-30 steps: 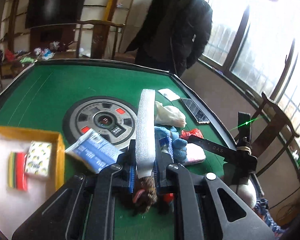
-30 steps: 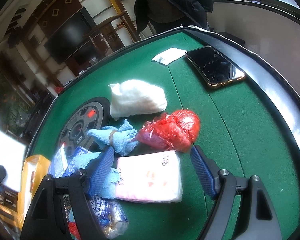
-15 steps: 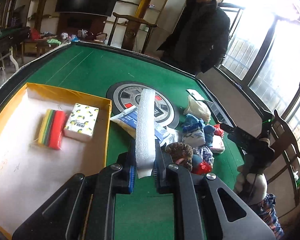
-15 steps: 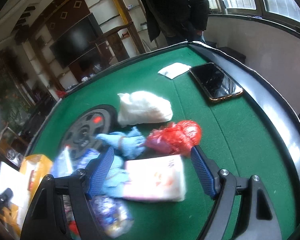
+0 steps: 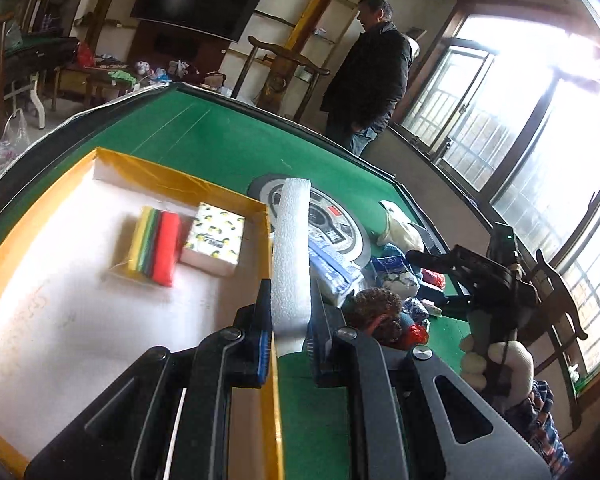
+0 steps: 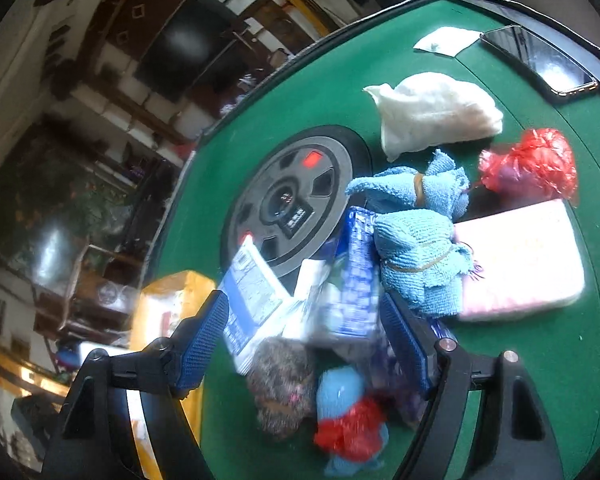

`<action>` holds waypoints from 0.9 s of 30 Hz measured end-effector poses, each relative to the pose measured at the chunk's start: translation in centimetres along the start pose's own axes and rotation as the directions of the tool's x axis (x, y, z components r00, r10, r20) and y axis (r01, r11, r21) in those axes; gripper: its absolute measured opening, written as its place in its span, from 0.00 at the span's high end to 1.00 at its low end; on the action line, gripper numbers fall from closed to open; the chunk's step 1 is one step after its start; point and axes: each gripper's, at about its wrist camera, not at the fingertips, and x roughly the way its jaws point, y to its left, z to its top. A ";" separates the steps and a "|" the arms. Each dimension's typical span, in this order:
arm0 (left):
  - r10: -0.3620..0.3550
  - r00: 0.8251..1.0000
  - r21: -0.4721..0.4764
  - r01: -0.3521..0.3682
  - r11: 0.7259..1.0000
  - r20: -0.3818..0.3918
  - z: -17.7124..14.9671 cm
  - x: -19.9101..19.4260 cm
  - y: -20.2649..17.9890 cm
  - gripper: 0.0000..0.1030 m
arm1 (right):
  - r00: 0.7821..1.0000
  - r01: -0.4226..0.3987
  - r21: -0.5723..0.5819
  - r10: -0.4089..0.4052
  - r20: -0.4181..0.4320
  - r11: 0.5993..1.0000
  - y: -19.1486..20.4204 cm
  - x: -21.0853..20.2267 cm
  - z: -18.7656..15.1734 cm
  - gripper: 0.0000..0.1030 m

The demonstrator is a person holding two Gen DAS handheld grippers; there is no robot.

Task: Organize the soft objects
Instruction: 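Lift the white sponge toward the box while the right tool grasps the blue tissue pack, then lower the sponge and blue tissue pack into the box and open both tools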

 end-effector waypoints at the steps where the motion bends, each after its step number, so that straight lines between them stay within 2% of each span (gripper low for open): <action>1: 0.003 1.000 -0.008 -0.003 1.000 0.003 -0.1 -0.2 0.4 0.88 | 1.000 0.029 0.005 -0.029 0.002 1.000 0.0 0.5 0.1 0.40; 2: 0.008 1.000 -0.019 -0.008 1.000 0.006 0.0 -0.4 1.0 0.88 | 0.999 0.041 0.007 -0.041 0.000 0.999 0.0 0.8 0.2 0.44; 4: 0.013 1.000 -0.040 -0.013 0.999 0.010 0.0 -0.7 2.0 0.88 | 0.997 0.076 -0.004 -0.076 -0.013 0.997 0.0 1.7 0.4 0.66; 6: 0.027 1.000 -0.059 -0.026 0.998 0.015 0.1 -1.0 3.0 0.88 | 0.993 0.115 -0.007 -0.115 -0.032 0.993 -0.3 2.5 0.4 0.70; 9: 0.032 0.999 -0.088 -0.030 0.996 0.016 0.1 -1.3 4.6 0.88 | 0.993 0.106 0.010 -0.106 -0.043 0.994 -0.8 2.9 0.9 0.70; 10: 0.031 0.999 -0.096 -0.029 0.995 0.017 0.0 -1.3 4.9 0.88 | 0.994 0.101 0.021 -0.100 -0.045 0.995 -0.9 2.8 1.1 0.66; 11: 0.032 0.999 -0.102 -0.030 0.994 0.019 0.0 -1.4 5.1 0.88 | 0.994 0.096 0.029 -0.094 -0.049 0.995 -0.9 2.9 1.3 0.63; 13: 0.031 0.999 -0.107 -0.029 0.994 0.022 -0.1 -1.5 5.6 0.88 | 0.994 0.099 0.033 -0.097 -0.050 0.995 -0.3 3.1 1.6 0.45; 16: 0.025 0.999 -0.112 -0.022 0.993 0.025 -0.2 -1.5 5.7 0.88 | 0.984 0.173 -0.041 -0.175 -0.040 0.984 1.8 4.1 1.9 0.40; 18: 0.026 0.999 -0.111 -0.023 0.994 0.021 -0.4 -1.6 5.8 0.88 | 0.963 0.256 -0.120 -0.263 -0.049 0.959 3.2 5.6 1.8 0.38; 20: 0.033 0.999 -0.110 -0.031 0.993 0.018 -0.4 -1.7 5.9 0.88 | 0.942 0.316 -0.176 -0.331 -0.061 0.932 3.8 6.9 1.7 0.39; 21: 0.041 0.999 -0.106 -0.038 0.994 0.019 -0.3 -2.0 6.1 0.88 | 0.932 0.346 -0.199 -0.360 -0.040 0.917 4.1 7.0 1.5 0.51; 22: 0.053 0.998 -0.100 -0.051 0.994 0.019 -0.1 -2.1 6.3 0.88 | 0.928 0.357 -0.216 -0.372 -0.031 0.909 4.4 6.9 1.5 0.53; 24: 0.083 0.996 -0.090 -0.082 0.993 0.014 0.6 -2.3 6.9 0.88 | 0.945 0.311 -0.203 -0.325 -0.035 0.928 4.2 6.0 1.5 0.54; 27: 0.135 0.991 -0.095 -0.136 0.986 -0.020 2.1 -1.6 8.3 0.88 | 0.961 0.271 -0.194 -0.276 0.001 0.943 4.3 3.4 1.7 0.54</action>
